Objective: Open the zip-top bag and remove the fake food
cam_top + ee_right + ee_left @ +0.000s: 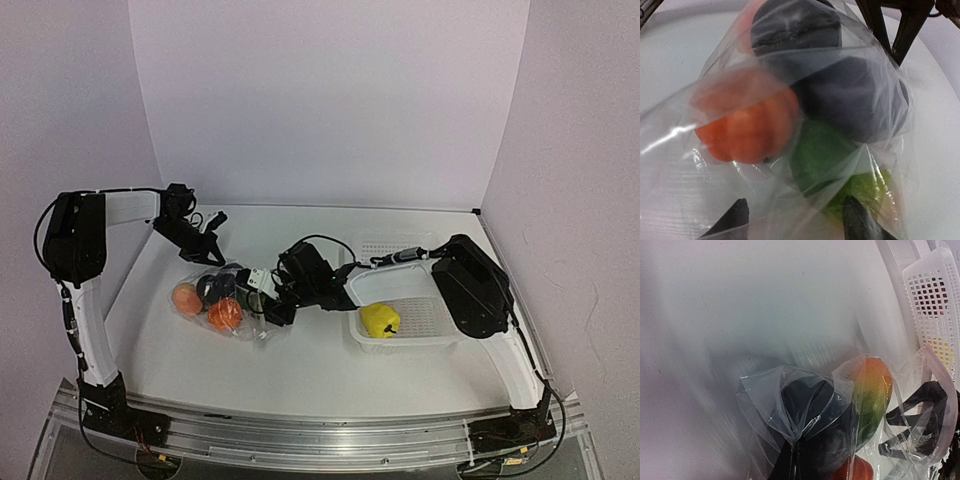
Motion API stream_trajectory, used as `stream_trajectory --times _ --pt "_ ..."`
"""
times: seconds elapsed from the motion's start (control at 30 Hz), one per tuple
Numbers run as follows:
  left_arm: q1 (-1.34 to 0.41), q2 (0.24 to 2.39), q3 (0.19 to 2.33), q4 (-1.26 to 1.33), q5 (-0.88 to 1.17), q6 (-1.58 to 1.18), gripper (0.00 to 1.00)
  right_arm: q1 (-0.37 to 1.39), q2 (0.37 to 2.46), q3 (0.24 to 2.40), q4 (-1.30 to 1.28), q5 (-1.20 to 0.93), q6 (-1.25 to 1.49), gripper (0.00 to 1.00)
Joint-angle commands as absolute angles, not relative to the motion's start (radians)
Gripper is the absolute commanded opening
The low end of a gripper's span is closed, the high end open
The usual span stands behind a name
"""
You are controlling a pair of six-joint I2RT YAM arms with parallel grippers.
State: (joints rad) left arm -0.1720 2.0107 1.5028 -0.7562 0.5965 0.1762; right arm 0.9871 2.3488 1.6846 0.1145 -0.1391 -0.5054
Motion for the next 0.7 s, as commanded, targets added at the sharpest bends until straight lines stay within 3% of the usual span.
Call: stream_trajectory --times 0.0,0.27,0.67 --pt "-0.186 2.040 1.503 -0.743 0.568 0.221 0.00 0.991 2.363 1.732 0.202 -0.150 -0.583 0.70" --pt "-0.194 2.065 1.500 -0.760 0.545 0.282 0.00 0.976 2.431 1.803 0.125 -0.071 -0.721 0.76" --pt "-0.194 2.064 1.508 -0.784 0.600 0.320 0.00 0.935 2.570 2.027 -0.186 -0.060 -0.592 0.82"
